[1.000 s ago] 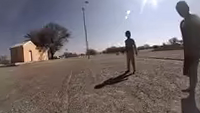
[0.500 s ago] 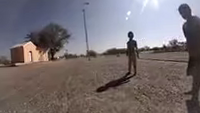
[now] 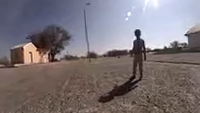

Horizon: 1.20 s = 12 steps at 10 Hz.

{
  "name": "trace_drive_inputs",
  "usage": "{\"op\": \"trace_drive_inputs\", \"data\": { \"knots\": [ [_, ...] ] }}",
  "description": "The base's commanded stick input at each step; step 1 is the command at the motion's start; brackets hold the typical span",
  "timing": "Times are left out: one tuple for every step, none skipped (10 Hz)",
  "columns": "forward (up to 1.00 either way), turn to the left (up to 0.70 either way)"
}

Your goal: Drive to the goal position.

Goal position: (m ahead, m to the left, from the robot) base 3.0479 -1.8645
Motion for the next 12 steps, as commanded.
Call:
{"op": "trace_drive_inputs", "data": {
  "knots": [
    [0.7,0.0],
    [0.7,0.0],
    [0.7,0.0],
    [0.7,0.0],
    [0.7,0.0],
    [0.7,0.0],
    [0.7,0.21],
    [0.7,0.22],
    [0.7,0.06],
    [0.7,0.0],
    [0.7,0.0],
    [0.7,0.0]
  ]
}}
